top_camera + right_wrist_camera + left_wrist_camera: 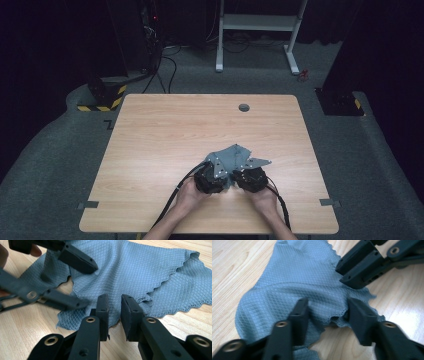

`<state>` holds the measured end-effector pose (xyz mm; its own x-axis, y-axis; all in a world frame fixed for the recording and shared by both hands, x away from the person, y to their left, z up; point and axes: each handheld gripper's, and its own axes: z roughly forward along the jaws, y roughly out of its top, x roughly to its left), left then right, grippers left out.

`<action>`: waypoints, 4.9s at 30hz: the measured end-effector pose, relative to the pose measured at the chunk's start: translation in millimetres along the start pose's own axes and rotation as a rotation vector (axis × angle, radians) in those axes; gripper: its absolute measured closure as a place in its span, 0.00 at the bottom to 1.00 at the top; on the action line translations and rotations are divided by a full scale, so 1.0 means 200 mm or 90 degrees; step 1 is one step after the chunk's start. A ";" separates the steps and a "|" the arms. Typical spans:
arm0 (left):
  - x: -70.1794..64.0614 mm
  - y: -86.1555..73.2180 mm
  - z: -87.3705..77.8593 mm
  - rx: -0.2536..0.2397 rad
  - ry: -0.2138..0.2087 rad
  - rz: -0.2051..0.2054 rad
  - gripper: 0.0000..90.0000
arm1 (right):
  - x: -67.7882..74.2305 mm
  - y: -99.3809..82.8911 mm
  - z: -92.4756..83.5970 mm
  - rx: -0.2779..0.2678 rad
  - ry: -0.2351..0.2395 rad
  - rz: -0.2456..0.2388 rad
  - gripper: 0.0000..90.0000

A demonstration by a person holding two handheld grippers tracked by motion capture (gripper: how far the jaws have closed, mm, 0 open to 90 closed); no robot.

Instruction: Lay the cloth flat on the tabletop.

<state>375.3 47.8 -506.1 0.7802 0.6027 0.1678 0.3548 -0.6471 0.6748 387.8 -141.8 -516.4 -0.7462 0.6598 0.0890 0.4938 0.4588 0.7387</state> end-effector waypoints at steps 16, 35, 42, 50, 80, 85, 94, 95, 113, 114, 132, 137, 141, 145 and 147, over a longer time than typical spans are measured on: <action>0.16 0.02 -0.12 -0.084 -0.041 -0.133 0.97 | 0.05 -0.03 -0.03 -0.012 -0.007 -0.017 0.71; 0.48 -0.10 -0.28 -0.117 0.069 -0.255 0.99 | 0.12 -0.05 -0.05 0.019 -0.031 -0.100 0.99; 0.56 -0.20 -0.28 -0.082 0.093 -0.290 0.99 | 0.11 -0.09 -0.10 0.035 -0.022 -0.113 0.99; 0.57 -0.25 -0.23 -0.052 0.085 -0.281 0.84 | 0.03 -0.08 -0.13 -0.005 -0.046 -0.059 0.85; 0.55 -0.19 -0.16 -0.033 0.060 -0.210 0.96 | -0.22 0.13 0.05 0.001 -0.126 0.027 0.97; 0.60 -0.19 -0.15 -0.031 0.055 -0.231 0.97 | -0.23 0.16 0.03 0.000 -0.115 0.022 0.97; 0.64 -0.17 -0.09 -0.024 0.054 -0.254 0.95 | -0.28 0.15 0.09 0.027 -0.127 0.060 0.86; 0.64 -0.17 -0.09 -0.023 0.054 -0.254 0.95 | -0.27 0.15 0.08 0.021 -0.128 0.056 0.86; 0.66 -0.17 -0.13 -0.055 0.046 -0.260 0.94 | -0.26 0.16 0.07 0.011 -0.125 0.016 0.99; 0.66 -0.16 -0.13 -0.056 0.046 -0.261 0.94 | -0.26 0.17 0.07 0.012 -0.125 0.014 0.99; 0.75 -0.15 -0.04 -0.029 0.059 -0.293 0.98 | -0.34 0.24 0.12 0.018 -0.123 0.074 0.98; 0.75 -0.14 0.01 -0.012 0.071 -0.292 0.98 | -0.35 0.25 0.14 0.023 -0.128 0.082 0.98; 0.77 -0.15 0.04 -0.019 0.077 -0.314 0.98 | -0.38 0.25 0.15 0.024 -0.126 0.101 0.98; 0.78 -0.16 0.06 -0.019 0.091 -0.322 0.98 | -0.40 0.23 0.18 0.037 -0.134 0.107 0.97; 0.78 -0.16 0.07 -0.017 0.092 -0.324 0.98 | -0.40 0.24 0.19 0.039 -0.138 0.100 0.97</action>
<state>492.9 155.4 -510.9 0.4323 0.8973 -0.0894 0.6557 -0.2447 0.7143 487.1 -149.8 -512.9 -0.5487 0.8345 0.0497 0.6270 0.3715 0.6848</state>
